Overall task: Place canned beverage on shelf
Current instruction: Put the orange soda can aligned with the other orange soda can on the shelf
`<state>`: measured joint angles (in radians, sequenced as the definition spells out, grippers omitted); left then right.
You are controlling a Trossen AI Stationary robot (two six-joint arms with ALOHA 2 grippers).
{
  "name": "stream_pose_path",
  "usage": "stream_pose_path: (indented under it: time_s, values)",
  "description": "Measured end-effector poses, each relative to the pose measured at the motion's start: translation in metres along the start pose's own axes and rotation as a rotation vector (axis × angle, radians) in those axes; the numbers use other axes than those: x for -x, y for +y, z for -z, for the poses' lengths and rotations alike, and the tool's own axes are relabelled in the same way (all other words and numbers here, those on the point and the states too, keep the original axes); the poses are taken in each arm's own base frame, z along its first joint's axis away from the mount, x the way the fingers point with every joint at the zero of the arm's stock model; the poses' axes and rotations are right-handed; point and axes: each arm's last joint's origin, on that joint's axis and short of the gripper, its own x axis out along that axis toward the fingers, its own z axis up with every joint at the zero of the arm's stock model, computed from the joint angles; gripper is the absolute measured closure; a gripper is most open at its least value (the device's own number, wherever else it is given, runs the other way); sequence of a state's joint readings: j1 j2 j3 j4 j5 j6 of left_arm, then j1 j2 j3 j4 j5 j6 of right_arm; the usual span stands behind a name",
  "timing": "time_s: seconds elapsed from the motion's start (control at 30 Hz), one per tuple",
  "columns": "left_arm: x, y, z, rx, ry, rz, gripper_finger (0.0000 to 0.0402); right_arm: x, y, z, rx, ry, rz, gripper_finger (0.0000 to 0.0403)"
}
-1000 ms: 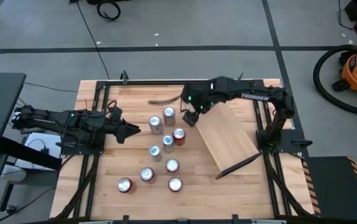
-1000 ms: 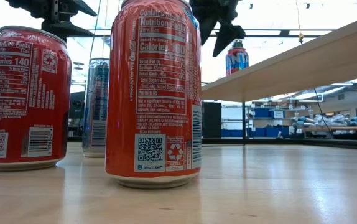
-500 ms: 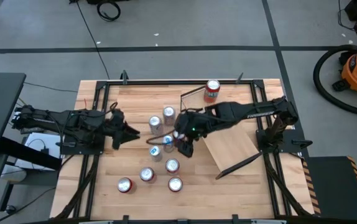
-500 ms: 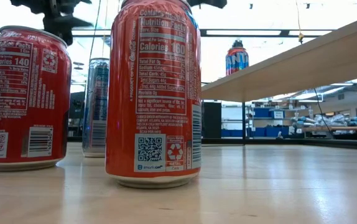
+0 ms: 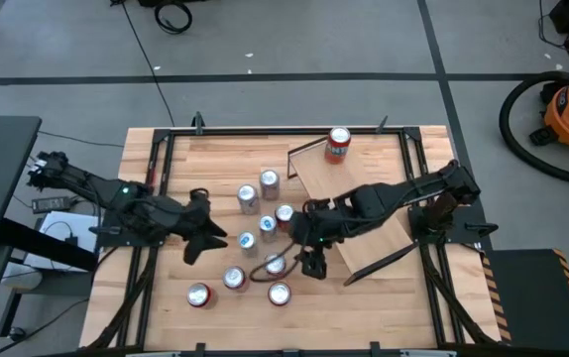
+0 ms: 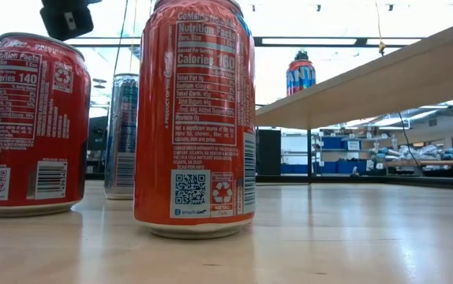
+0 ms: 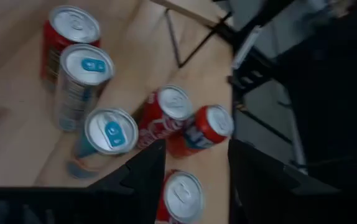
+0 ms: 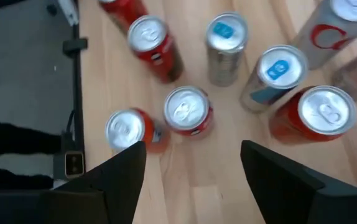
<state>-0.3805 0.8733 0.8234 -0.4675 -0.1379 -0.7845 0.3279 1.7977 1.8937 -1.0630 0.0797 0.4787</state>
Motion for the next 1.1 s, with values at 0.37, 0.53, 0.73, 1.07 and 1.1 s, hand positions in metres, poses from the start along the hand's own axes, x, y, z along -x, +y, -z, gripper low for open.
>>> stream_pose_path:
  time_s: [0.37,0.53,0.73,1.07,1.1]
  values:
    - [-0.044,-0.032,-0.019,0.074,0.043,-0.057,0.0216,-0.024,0.031,0.038,0.125,0.084,-0.012,0.0128]
    - [-0.055,-0.040,-0.022,0.273,0.044,-0.071,0.0216,-0.038,0.043,0.044,0.147,0.010,-0.059,0.0124]
    - [-0.055,-0.076,-0.019,0.286,-0.033,0.057,0.0216,-0.034,0.062,0.046,0.204,-0.088,-0.087,0.0123]
    - [-0.047,-0.109,-0.010,0.233,-0.016,0.036,0.0216,-0.014,0.083,0.041,0.079,-0.166,-0.172,0.0123]
    - [-0.046,-0.108,-0.010,0.231,-0.013,0.032,0.0216,-0.010,0.084,0.039,0.070,-0.171,-0.177,0.0123]
